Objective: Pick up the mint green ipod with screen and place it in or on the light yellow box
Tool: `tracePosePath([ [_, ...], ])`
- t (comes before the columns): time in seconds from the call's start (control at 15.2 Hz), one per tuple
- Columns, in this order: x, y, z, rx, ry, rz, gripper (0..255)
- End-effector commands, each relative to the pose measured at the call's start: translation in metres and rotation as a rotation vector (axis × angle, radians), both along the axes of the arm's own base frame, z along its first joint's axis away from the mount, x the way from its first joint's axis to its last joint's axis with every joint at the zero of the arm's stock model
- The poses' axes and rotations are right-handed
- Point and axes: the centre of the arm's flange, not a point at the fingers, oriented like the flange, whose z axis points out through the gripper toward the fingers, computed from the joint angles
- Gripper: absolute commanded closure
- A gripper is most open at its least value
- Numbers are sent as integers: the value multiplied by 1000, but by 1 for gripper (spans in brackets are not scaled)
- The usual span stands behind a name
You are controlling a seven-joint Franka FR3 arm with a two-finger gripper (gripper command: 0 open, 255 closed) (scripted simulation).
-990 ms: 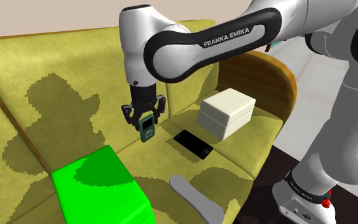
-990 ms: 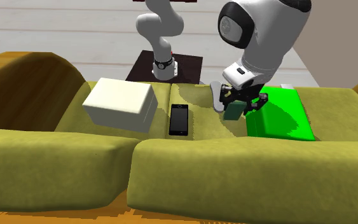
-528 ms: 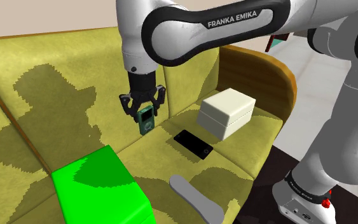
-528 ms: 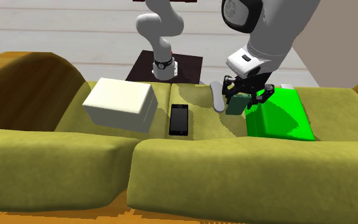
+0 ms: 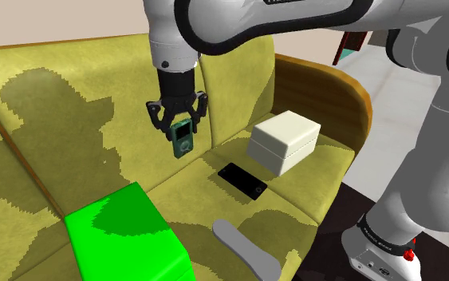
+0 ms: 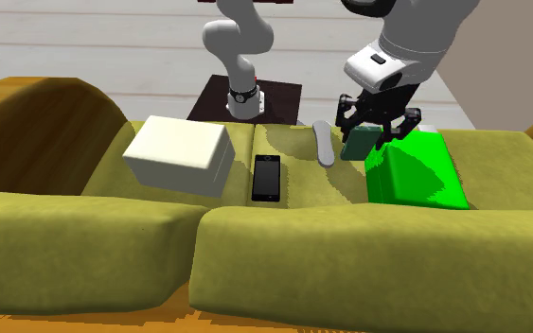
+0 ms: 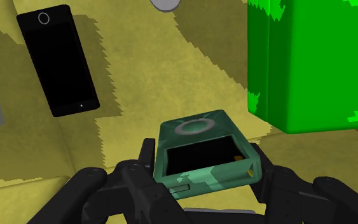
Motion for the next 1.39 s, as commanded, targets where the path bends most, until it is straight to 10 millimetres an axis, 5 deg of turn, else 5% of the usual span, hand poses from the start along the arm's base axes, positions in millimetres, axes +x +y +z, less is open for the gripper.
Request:
tracePosePath([
  [0.0,0,-1,7,0,0,0,255],
  [1.32,-19,-264,19,0,0,0,255],
])
